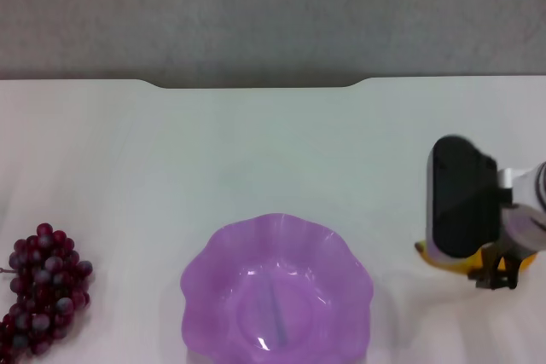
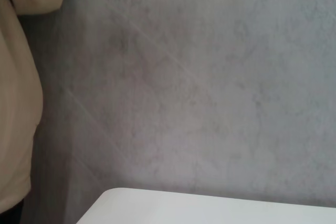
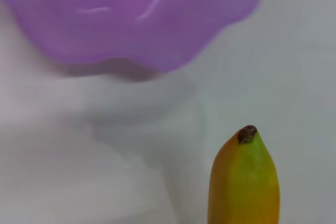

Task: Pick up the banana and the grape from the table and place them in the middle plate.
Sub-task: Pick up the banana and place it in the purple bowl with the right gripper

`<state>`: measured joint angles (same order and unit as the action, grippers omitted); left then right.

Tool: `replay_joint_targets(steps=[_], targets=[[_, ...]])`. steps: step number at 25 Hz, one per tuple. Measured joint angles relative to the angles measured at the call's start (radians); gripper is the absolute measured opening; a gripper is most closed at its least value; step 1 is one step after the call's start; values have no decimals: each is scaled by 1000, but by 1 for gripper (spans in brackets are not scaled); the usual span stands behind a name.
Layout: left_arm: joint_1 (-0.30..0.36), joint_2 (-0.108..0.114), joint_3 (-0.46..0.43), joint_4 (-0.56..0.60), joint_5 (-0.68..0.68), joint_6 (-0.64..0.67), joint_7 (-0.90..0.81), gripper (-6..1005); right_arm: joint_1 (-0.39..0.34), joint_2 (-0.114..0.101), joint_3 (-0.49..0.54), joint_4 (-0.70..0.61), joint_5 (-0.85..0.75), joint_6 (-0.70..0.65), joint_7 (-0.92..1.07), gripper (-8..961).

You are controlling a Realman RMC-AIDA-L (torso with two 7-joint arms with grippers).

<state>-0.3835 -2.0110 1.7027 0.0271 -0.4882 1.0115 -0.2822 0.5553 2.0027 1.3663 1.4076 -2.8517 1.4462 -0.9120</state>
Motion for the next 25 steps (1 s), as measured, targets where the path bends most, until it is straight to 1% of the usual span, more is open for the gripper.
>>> replay_joint_targets(steps=[4, 7, 11, 12, 13, 14, 15, 17, 20, 25], targets=[[-2, 0, 0, 2, 0, 2, 0, 862, -19, 0, 20, 34, -29, -12, 8, 493], [-1, 0, 0, 3, 0, 3, 0, 862, -43, 1, 44, 87, -37, -62, 32, 493], [-1, -2, 0, 4, 0, 3, 0, 862, -86, 2, 80, 140, -39, -243, 105, 493], [-2, -3, 0, 5, 0, 3, 0, 862, -101, 3, 82, 143, -33, -353, 147, 493], [-3, -4, 0, 6, 0, 3, 0, 862, -101, 3, 82, 143, -33, -353, 147, 493], [-5, -4, 0, 6, 0, 3, 0, 862, -118, 3, 71, 140, -16, -482, 172, 493], [-6, -5, 0, 6, 0, 3, 0, 862, -118, 3, 71, 140, -16, -482, 172, 493], [-8, -6, 0, 7, 0, 3, 0, 862, -130, 5, 44, 126, 12, -586, 176, 493], [-11, -8, 0, 8, 0, 4, 0, 862, -128, 5, -24, 82, 69, -730, 176, 492], [-21, -10, 0, 8, 0, 4, 0, 862, -117, 5, -175, 19, 203, -967, 167, 492]])
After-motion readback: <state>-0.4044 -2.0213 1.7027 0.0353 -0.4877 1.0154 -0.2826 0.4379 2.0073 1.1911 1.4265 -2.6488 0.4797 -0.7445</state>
